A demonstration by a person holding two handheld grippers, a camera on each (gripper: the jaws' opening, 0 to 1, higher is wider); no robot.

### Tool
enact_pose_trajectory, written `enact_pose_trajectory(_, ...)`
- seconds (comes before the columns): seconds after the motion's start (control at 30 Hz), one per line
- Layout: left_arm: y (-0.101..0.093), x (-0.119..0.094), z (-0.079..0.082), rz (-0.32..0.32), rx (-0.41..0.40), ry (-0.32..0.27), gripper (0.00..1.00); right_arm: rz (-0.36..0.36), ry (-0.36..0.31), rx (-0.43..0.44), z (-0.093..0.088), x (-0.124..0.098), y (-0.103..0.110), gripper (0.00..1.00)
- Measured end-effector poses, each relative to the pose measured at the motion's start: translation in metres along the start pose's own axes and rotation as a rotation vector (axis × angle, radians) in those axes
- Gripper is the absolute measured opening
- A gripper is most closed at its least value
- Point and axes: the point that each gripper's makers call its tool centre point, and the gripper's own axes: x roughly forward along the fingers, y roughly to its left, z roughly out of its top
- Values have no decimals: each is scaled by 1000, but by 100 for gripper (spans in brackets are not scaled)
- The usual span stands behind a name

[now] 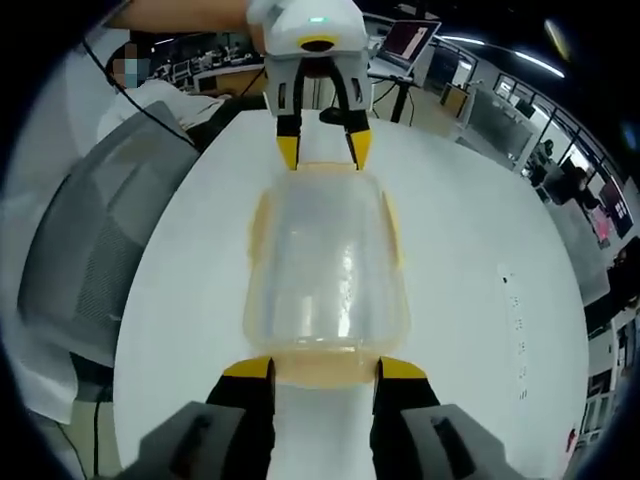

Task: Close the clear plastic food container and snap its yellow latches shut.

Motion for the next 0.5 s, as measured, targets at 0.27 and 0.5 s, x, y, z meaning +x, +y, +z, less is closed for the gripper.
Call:
enact_pose_trajectory(0.27, -1, 6, 4, -14, -7, 1, 36, 7, 2, 5, -7, -1, 0, 35)
enact_pose_trajectory(0.5, -3, 9, 7, -28, -9, 2, 36, 27, 0, 10, -13, 0, 0, 35)
